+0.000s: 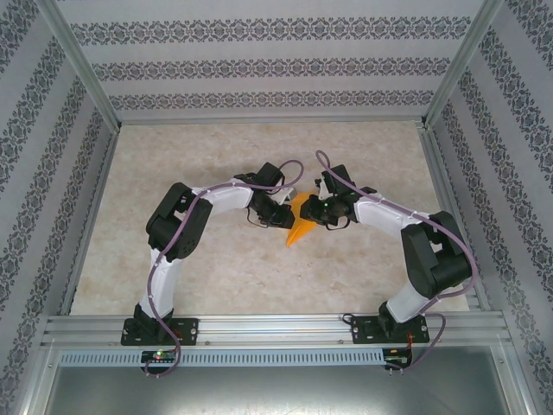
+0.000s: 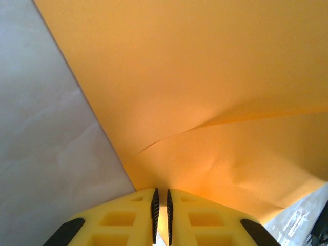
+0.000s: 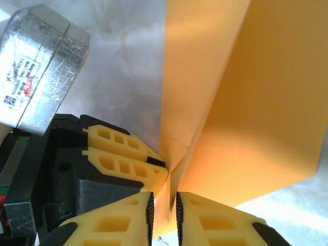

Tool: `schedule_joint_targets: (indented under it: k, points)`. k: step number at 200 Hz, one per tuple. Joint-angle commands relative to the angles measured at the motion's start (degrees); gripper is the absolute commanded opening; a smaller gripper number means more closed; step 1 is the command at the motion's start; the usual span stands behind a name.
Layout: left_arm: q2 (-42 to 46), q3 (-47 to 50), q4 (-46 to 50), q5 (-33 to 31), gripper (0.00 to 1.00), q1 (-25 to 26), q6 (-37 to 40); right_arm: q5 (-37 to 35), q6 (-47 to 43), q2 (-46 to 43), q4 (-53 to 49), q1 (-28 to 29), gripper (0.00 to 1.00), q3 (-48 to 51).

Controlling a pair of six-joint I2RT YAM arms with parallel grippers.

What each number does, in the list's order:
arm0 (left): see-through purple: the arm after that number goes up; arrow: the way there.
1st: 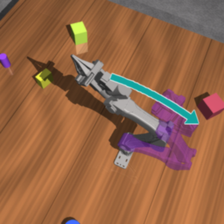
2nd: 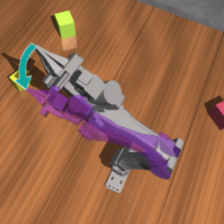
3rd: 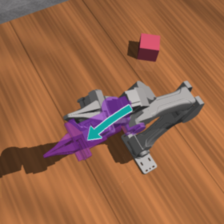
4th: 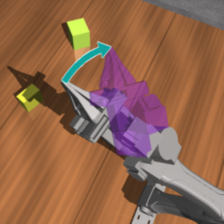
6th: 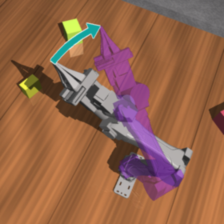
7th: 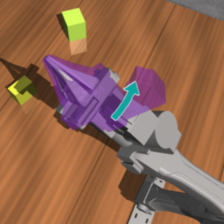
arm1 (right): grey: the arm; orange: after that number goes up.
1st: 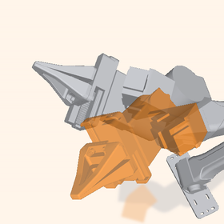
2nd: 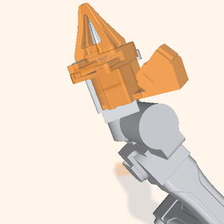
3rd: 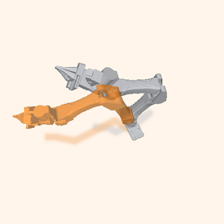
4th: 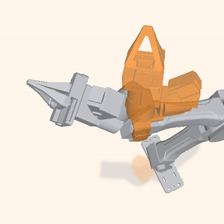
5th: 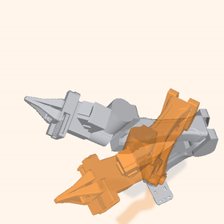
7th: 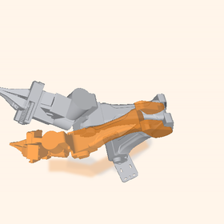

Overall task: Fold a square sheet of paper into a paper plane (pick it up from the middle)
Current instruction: Fourth fold the wing at the center of the table.

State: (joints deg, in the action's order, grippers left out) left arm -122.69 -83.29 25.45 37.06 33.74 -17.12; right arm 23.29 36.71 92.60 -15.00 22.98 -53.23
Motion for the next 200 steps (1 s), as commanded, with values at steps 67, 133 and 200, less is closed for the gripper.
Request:
schedule_joint_targets:
  k: [67, 133, 200]
  points:
    - [-1.82, 0.56, 2.95, -0.68, 0.18, -0.07, 0.39, 2.37, -0.13, 2.58, 1.02, -0.39, 0.1, -0.55]
    - [-2.35, -0.12, 3.18, -0.41, 0.18, -0.07, 0.38, 3.27, 1.0, 4.68, 3.73, -0.48, 0.07, -1.08]
    - [-2.33, -0.12, 3.15, -0.34, 0.18, -0.07, 0.53, 3.84, 2.8, 6.16, 7.05, -1.45, 0.04, -1.57]
